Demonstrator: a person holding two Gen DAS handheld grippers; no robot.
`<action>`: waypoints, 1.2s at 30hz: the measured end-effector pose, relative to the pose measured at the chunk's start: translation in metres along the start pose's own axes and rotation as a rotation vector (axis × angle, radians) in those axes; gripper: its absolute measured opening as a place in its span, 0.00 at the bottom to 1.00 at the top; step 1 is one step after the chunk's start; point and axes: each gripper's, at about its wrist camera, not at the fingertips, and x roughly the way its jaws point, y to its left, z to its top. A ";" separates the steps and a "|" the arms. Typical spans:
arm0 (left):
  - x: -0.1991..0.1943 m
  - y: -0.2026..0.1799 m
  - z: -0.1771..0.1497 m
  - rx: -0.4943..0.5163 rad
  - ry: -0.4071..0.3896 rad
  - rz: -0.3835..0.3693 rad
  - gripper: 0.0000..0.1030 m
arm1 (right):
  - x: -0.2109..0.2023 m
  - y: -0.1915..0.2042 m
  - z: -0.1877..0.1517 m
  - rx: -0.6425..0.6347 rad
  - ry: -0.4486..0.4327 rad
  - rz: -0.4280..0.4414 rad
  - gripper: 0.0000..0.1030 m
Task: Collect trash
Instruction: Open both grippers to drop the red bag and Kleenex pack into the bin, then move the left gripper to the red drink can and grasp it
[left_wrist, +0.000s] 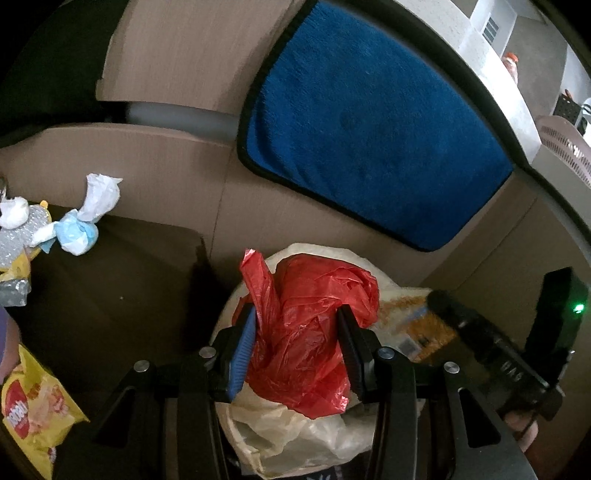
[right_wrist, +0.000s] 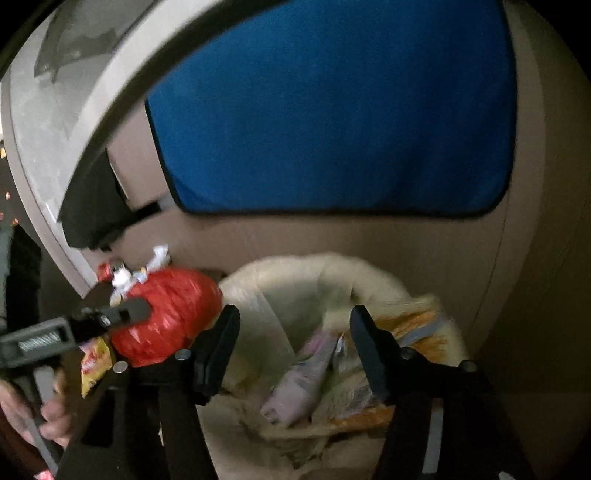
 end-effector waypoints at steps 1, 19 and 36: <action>0.001 -0.001 0.000 -0.003 0.003 -0.008 0.43 | -0.005 -0.001 0.003 -0.002 -0.014 -0.014 0.58; -0.026 0.020 -0.009 0.026 -0.050 0.046 0.60 | -0.045 -0.002 0.008 -0.042 -0.065 -0.140 0.58; -0.183 0.207 -0.040 -0.203 -0.200 0.355 0.60 | 0.000 0.121 -0.003 -0.159 -0.001 0.071 0.51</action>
